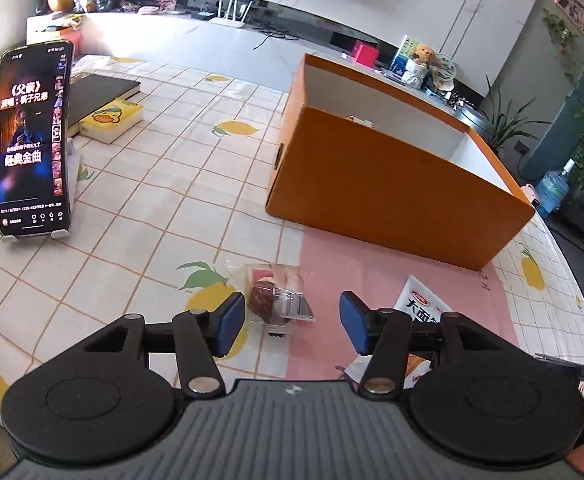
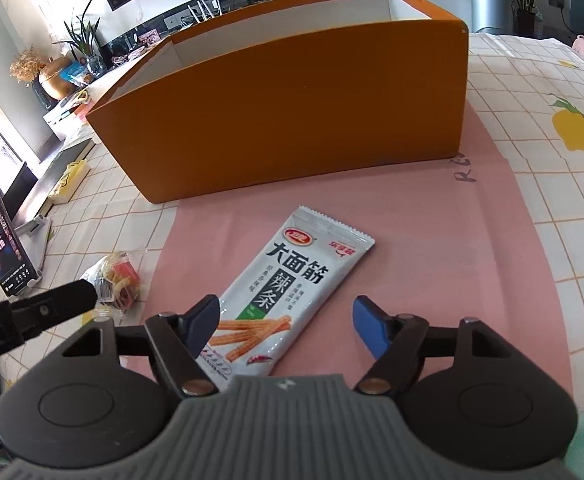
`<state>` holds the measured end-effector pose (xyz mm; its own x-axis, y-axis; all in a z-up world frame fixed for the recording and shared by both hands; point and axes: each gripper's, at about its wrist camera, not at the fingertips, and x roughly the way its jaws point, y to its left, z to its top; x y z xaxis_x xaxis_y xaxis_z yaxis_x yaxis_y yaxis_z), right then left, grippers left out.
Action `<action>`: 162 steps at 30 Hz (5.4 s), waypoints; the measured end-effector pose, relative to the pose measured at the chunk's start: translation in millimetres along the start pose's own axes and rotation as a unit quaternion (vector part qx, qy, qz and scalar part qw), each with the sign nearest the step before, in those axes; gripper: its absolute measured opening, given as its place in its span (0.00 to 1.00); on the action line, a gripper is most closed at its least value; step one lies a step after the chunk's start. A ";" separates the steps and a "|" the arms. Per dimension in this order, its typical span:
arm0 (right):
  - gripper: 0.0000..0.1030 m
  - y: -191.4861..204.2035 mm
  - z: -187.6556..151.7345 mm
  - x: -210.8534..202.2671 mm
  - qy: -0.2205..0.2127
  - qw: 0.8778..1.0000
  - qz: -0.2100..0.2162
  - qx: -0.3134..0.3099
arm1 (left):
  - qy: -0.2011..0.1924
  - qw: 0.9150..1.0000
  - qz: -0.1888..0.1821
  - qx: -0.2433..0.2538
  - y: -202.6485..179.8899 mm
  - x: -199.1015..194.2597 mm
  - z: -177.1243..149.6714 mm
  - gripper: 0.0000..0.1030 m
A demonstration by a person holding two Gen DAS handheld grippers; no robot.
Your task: Organize snacks
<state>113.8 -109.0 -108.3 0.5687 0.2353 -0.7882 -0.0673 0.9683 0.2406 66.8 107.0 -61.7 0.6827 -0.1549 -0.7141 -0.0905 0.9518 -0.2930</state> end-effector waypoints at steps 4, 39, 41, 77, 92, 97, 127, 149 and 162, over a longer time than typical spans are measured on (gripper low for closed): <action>0.75 10.1 3.8 12.5 -0.001 1.000 -0.009 -0.013 | 0.004 0.999 0.011 -0.030 11.6 12.6 12.2 0.61; 0.65 -3.2 -6.1 12.0 -0.013 0.987 -0.016 -0.162 | 0.010 0.996 -0.019 -0.087 34.9 49.5 4.8 0.63; 0.71 -6.0 -1.1 11.1 -0.006 0.992 -0.012 -0.124 | 0.009 0.996 -0.018 -0.083 34.3 49.9 4.1 0.64; 0.46 -17.7 2.2 -16.2 -0.030 0.996 -0.003 -0.088 | -0.009 0.999 -0.028 -0.015 -2.1 21.3 -4.0 0.37; 0.45 -44.2 38.7 -86.7 -0.072 0.990 0.065 -0.098 | -0.011 0.995 -0.075 0.062 -75.9 -22.9 21.0 0.37; 0.45 -49.4 69.8 -104.5 -0.092 0.987 0.049 -0.123 | -0.011 0.992 -0.089 0.089 -100.6 -22.5 50.8 0.37; 0.45 -29.8 228.3 -8.0 -0.083 0.977 -0.018 -0.196 | 0.043 0.979 -0.055 0.190 -138.8 100.3 168.5 0.37; 0.45 -22.7 241.5 107.9 0.064 0.968 -0.065 -0.236 | 0.110 0.962 -0.015 0.249 -140.2 180.9 174.5 0.37; 0.46 -21.4 251.6 116.6 0.109 0.968 -0.058 -0.218 | 0.138 0.962 -0.024 0.235 -142.9 198.4 179.3 0.38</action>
<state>387.9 -123.4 -62.9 0.4103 0.0888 -0.9076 -0.3792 0.9218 -0.0812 345.2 -12.4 -47.5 0.4527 -0.2043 -0.8680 0.3190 0.9461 -0.0563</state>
